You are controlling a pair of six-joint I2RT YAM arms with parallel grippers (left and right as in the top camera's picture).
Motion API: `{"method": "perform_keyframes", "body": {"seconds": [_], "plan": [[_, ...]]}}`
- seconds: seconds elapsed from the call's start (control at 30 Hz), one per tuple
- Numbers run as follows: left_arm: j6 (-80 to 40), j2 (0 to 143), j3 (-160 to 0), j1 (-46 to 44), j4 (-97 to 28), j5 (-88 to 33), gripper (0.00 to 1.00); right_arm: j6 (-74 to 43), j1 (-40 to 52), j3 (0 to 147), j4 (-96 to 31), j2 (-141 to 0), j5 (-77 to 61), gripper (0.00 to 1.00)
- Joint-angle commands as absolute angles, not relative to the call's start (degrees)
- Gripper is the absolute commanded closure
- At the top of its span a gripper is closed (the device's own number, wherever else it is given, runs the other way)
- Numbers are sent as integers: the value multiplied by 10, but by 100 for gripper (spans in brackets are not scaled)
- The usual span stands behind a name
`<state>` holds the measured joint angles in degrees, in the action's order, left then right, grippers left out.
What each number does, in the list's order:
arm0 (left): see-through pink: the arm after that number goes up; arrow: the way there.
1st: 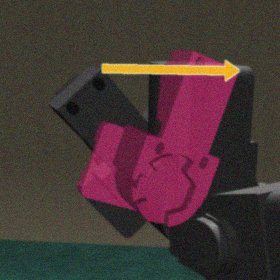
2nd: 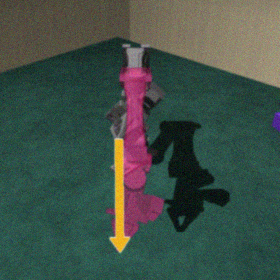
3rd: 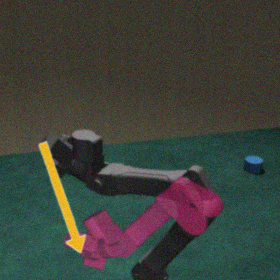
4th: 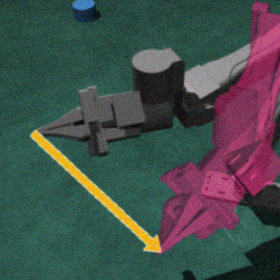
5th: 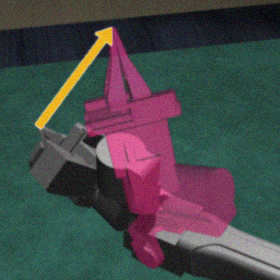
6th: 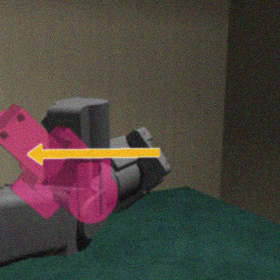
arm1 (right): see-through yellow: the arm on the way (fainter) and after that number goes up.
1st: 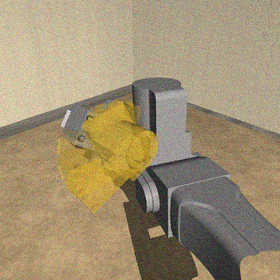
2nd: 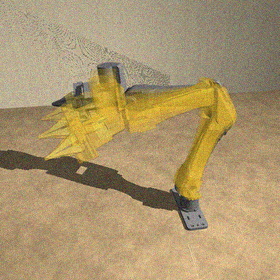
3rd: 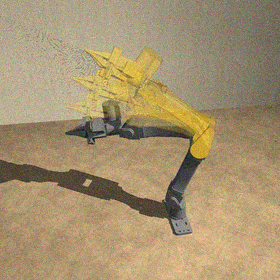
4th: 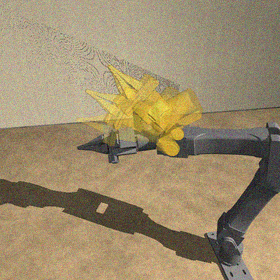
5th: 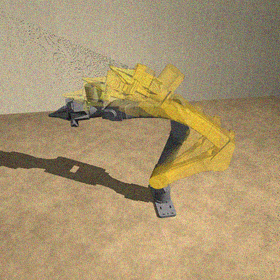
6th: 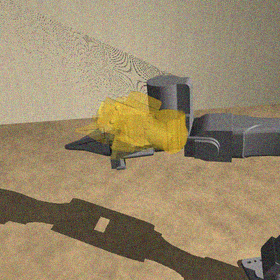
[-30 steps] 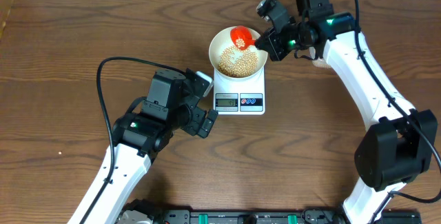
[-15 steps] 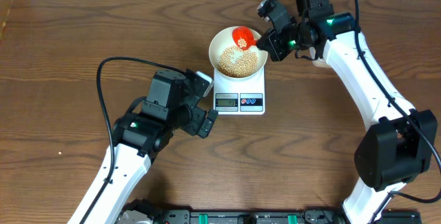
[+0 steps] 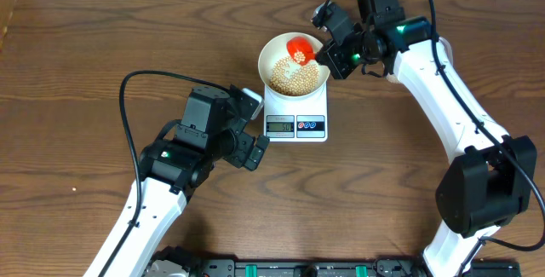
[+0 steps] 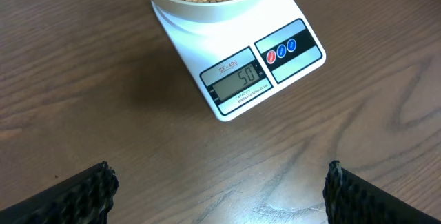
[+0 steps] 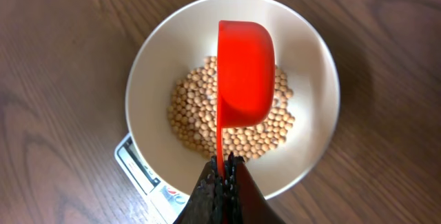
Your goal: Scoop item into bowl and weigh 50g on scale
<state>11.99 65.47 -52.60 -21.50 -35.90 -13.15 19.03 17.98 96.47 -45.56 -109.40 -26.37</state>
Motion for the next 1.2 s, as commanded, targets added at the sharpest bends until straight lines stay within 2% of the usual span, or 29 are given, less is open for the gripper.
{"method": "perform_keyframes", "body": {"seconds": [0.0,1.17], "plan": [[117,656,-522,-216,-360,-124,2,205,185,974,-457,-1082,-252,99],[117,656,-522,-216,-360,-124,2,209,189,974,-444,-1082,-239,99]]}}
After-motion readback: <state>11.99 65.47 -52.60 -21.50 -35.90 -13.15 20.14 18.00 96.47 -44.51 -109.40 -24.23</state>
